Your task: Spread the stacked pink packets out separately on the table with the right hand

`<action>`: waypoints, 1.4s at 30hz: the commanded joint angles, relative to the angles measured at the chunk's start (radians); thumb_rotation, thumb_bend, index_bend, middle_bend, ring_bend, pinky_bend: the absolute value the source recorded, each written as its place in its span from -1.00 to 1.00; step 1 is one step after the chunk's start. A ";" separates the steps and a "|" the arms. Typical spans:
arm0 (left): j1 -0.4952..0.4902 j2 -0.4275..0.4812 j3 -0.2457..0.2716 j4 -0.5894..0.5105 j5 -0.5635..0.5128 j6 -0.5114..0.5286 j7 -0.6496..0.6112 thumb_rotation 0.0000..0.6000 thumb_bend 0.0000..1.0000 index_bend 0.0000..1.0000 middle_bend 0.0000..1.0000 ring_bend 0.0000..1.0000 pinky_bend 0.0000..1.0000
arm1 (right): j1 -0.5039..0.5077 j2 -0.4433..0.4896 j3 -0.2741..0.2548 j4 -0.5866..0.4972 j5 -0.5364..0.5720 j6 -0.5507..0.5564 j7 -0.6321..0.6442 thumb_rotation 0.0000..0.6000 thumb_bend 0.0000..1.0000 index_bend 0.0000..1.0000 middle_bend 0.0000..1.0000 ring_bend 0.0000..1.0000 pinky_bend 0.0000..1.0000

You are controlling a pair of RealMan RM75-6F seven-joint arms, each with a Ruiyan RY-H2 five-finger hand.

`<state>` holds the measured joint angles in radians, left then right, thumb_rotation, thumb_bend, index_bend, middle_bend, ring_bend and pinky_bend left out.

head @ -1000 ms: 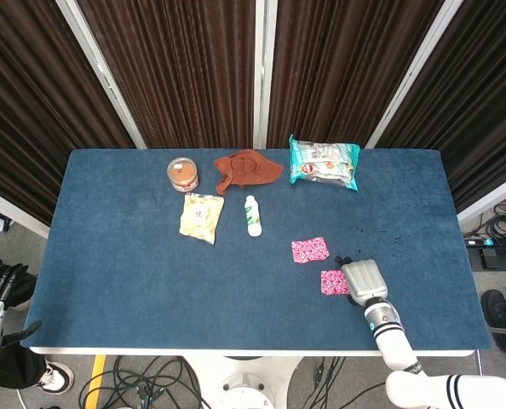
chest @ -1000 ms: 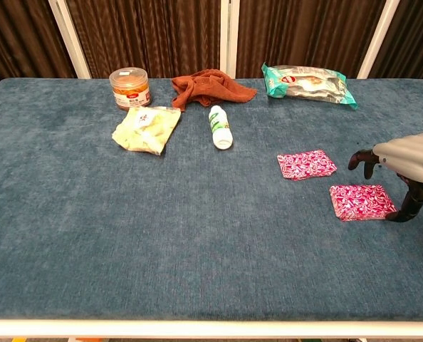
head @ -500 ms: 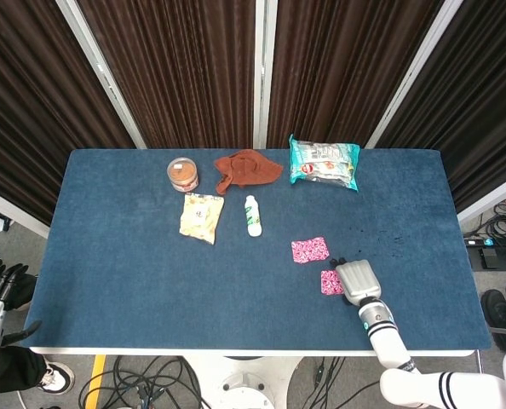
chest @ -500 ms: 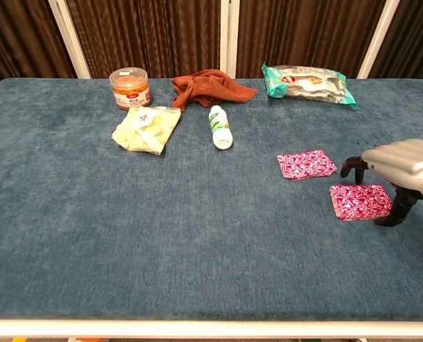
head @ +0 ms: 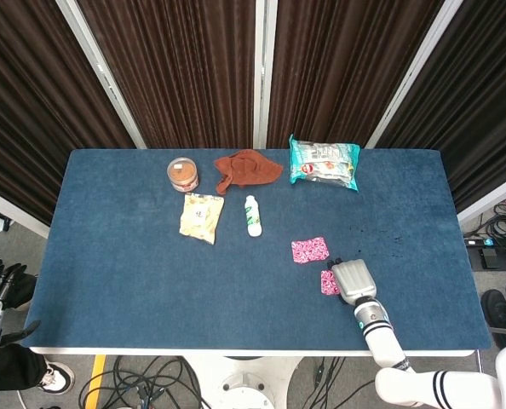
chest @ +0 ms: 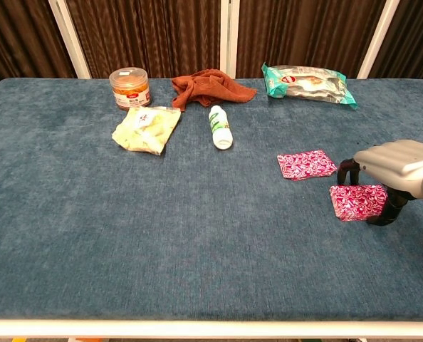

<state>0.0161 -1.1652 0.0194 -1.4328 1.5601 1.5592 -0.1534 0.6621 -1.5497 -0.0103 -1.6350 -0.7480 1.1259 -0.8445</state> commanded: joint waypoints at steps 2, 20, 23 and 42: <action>0.000 -0.001 0.001 0.000 0.004 0.002 -0.001 1.00 -0.74 -0.82 -0.85 -1.00 -0.79 | -0.001 -0.004 0.001 0.002 -0.001 0.002 -0.004 1.00 -0.71 -0.41 -0.35 0.68 0.83; 0.000 -0.001 0.001 0.000 0.001 -0.002 -0.006 1.00 -0.74 -0.82 -0.85 -1.00 -0.79 | -0.008 -0.011 0.009 0.006 -0.005 0.017 -0.014 1.00 -0.67 -0.27 -0.24 0.68 0.83; 0.000 -0.001 0.001 0.000 0.000 -0.003 -0.007 1.00 -0.74 -0.82 -0.85 -1.00 -0.79 | -0.008 -0.008 0.011 0.003 -0.004 0.017 -0.016 1.00 -0.67 -0.26 -0.24 0.68 0.83; 0.000 -0.001 0.002 0.000 0.000 -0.005 -0.012 1.00 -0.74 -0.82 -0.85 -1.00 -0.79 | -0.012 0.010 0.023 -0.019 -0.016 0.030 -0.016 1.00 -0.67 -0.20 -0.22 0.69 0.83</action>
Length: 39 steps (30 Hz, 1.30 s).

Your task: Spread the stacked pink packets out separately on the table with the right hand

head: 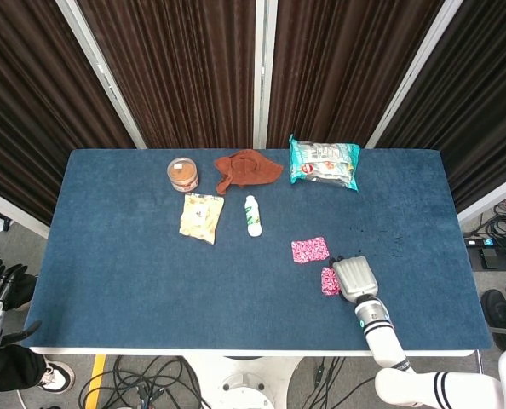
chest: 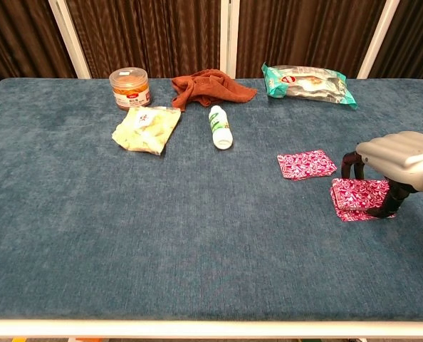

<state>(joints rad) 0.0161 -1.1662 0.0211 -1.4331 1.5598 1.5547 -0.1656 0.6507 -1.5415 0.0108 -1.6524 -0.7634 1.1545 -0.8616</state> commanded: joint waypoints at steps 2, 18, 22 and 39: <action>0.000 0.000 0.000 0.001 -0.001 -0.001 -0.001 1.00 -0.74 -0.82 -0.85 -1.00 -0.79 | -0.001 0.006 0.008 -0.004 -0.002 0.004 0.006 1.00 -0.67 -0.20 -0.21 0.69 0.83; 0.002 -0.002 -0.001 0.009 -0.006 -0.001 -0.005 1.00 -0.74 -0.82 -0.85 -1.00 -0.79 | 0.053 0.003 0.098 0.205 0.103 -0.109 0.050 1.00 -0.66 -0.19 -0.21 0.69 0.83; 0.003 -0.003 0.000 0.014 -0.009 -0.005 -0.010 1.00 -0.74 -0.82 -0.85 -1.00 -0.79 | 0.059 -0.020 0.105 0.280 0.089 -0.143 0.090 1.00 -0.66 -0.19 -0.21 0.69 0.83; 0.005 -0.005 0.001 0.023 -0.011 -0.008 -0.015 1.00 -0.74 -0.82 -0.85 -1.00 -0.79 | 0.088 -0.043 0.108 0.353 0.162 -0.206 0.060 1.00 -0.76 -0.54 -0.50 0.68 0.82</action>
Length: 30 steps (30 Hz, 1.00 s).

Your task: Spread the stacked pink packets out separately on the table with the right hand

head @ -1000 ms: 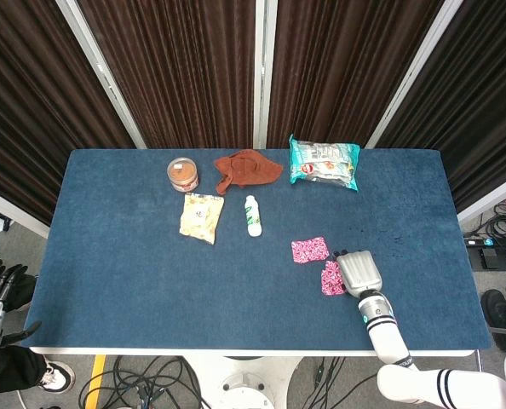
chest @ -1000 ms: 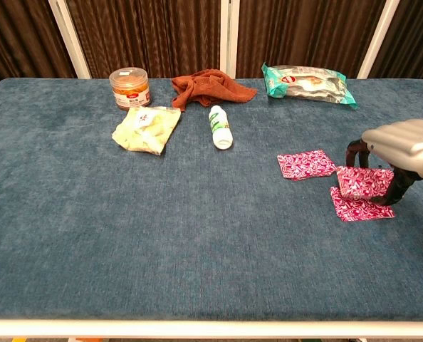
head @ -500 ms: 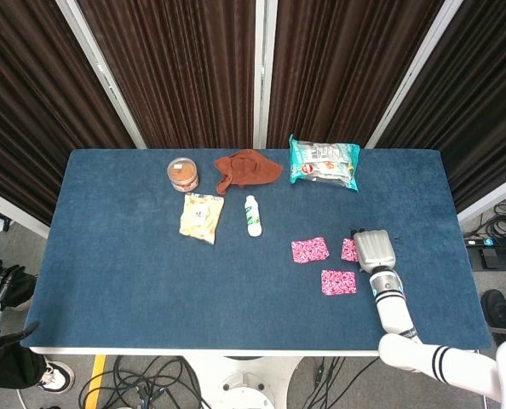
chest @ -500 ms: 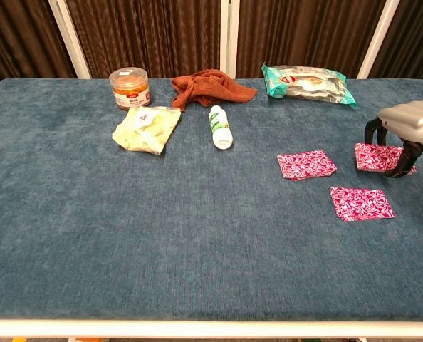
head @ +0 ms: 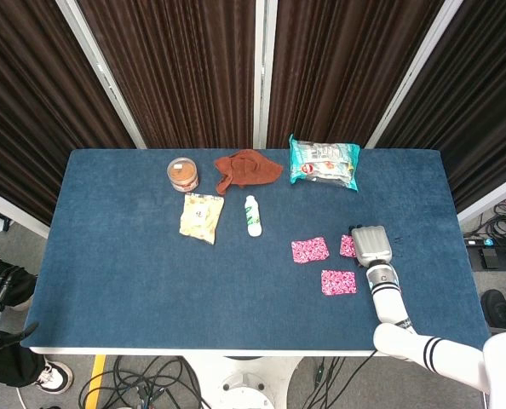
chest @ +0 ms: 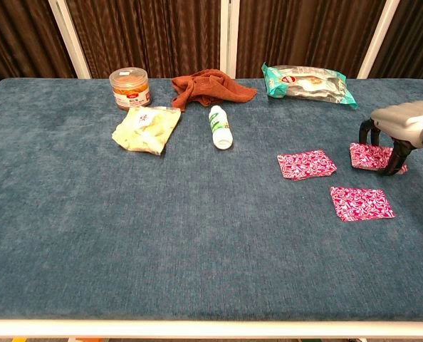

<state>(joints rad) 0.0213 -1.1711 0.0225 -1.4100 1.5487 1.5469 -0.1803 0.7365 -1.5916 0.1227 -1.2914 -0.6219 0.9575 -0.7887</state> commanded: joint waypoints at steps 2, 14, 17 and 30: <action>0.000 0.000 0.001 -0.001 0.001 0.000 0.001 1.00 -0.74 -0.82 -0.85 -1.00 -0.79 | 0.003 0.014 -0.007 -0.016 0.036 -0.014 -0.018 1.00 -0.82 -0.71 -0.59 0.68 0.80; -0.003 0.000 0.001 -0.007 0.006 -0.001 0.011 1.00 -0.74 -0.82 -0.85 -1.00 -0.79 | -0.049 0.150 -0.009 -0.234 -0.127 0.115 0.076 1.00 -0.85 -0.82 -0.62 0.68 0.80; -0.002 0.001 0.000 -0.012 0.007 0.002 0.015 1.00 -0.74 -0.82 -0.85 -1.00 -0.79 | -0.099 0.218 -0.026 -0.347 -0.241 0.203 0.132 1.00 -0.86 -0.80 -0.58 0.68 0.80; -0.007 0.011 0.000 -0.043 0.014 0.001 0.038 1.00 -0.74 -0.82 -0.85 -1.00 -0.79 | -0.535 0.353 -0.311 -0.429 -0.834 0.788 0.313 1.00 -0.87 -0.94 -0.89 -0.92 -0.78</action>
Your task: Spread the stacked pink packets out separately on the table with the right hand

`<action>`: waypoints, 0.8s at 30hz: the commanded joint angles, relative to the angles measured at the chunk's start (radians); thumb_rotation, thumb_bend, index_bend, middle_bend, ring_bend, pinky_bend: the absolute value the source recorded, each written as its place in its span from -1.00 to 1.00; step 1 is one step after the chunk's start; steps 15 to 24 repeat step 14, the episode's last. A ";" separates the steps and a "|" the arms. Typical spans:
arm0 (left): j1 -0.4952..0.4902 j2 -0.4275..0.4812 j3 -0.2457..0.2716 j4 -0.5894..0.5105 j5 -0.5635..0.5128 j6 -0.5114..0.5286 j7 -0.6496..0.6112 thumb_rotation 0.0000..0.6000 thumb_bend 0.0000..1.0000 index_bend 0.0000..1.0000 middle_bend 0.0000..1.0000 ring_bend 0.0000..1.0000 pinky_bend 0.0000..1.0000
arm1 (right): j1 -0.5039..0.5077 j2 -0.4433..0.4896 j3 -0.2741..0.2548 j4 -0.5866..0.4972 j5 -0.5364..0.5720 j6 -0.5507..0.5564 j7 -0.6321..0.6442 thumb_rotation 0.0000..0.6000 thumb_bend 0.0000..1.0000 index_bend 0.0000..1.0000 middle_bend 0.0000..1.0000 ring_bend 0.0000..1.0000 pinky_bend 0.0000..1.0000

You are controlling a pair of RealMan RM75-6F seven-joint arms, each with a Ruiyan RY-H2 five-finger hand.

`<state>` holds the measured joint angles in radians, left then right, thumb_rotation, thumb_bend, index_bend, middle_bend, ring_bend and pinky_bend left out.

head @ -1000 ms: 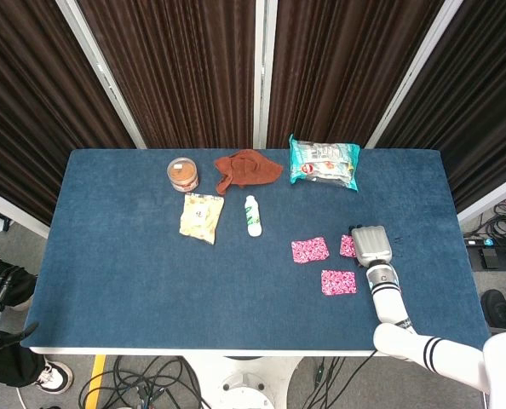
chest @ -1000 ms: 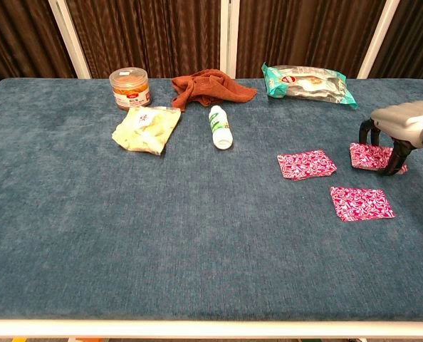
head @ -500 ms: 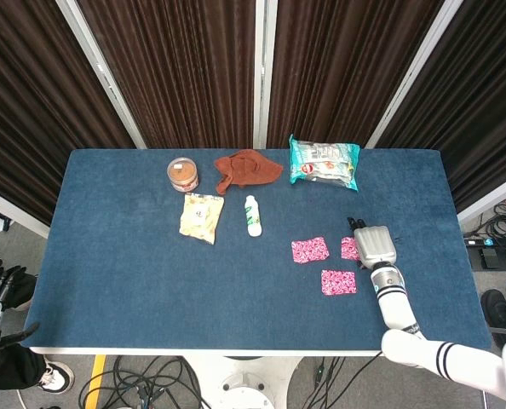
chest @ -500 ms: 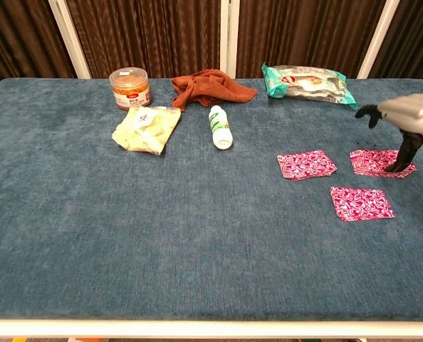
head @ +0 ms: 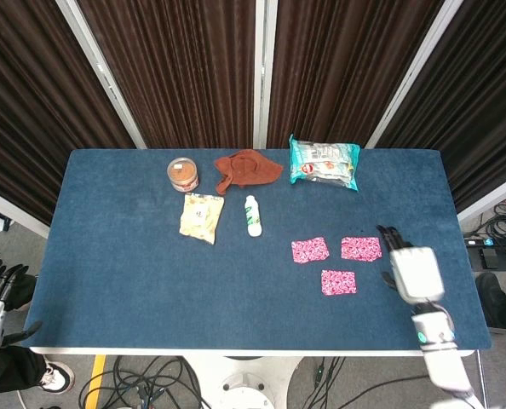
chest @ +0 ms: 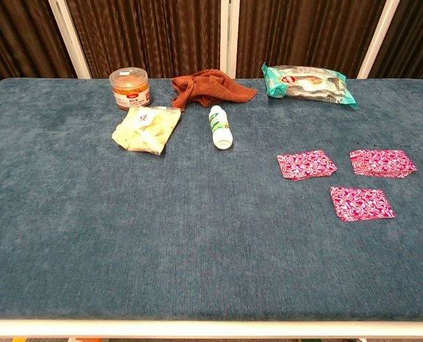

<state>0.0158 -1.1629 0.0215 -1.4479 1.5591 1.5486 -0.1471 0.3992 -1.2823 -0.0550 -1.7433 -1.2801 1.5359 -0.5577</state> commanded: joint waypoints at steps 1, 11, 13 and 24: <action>-0.003 0.005 0.000 -0.008 0.005 0.001 0.007 1.00 -0.74 -0.82 -0.85 -1.00 -0.79 | -0.230 0.042 -0.144 0.038 -0.182 0.234 0.122 1.00 -0.91 -0.97 -0.93 -0.99 -0.92; -0.012 0.009 0.004 -0.040 0.020 -0.005 0.042 1.00 -0.74 -0.82 -0.85 -1.00 -0.79 | -0.403 0.028 -0.123 0.201 -0.173 0.303 0.406 1.00 -0.98 -1.00 -1.00 -1.00 -1.00; -0.012 0.006 0.006 -0.044 0.023 -0.005 0.050 1.00 -0.74 -0.82 -0.85 -1.00 -0.79 | -0.410 0.028 -0.114 0.208 -0.180 0.296 0.414 1.00 -0.98 -1.00 -1.00 -1.00 -1.00; -0.011 0.005 0.007 -0.046 0.025 -0.004 0.054 1.00 -0.74 -0.82 -0.85 -1.00 -0.79 | -0.413 0.027 -0.110 0.210 -0.187 0.290 0.417 1.00 -0.98 -1.00 -1.00 -1.00 -1.00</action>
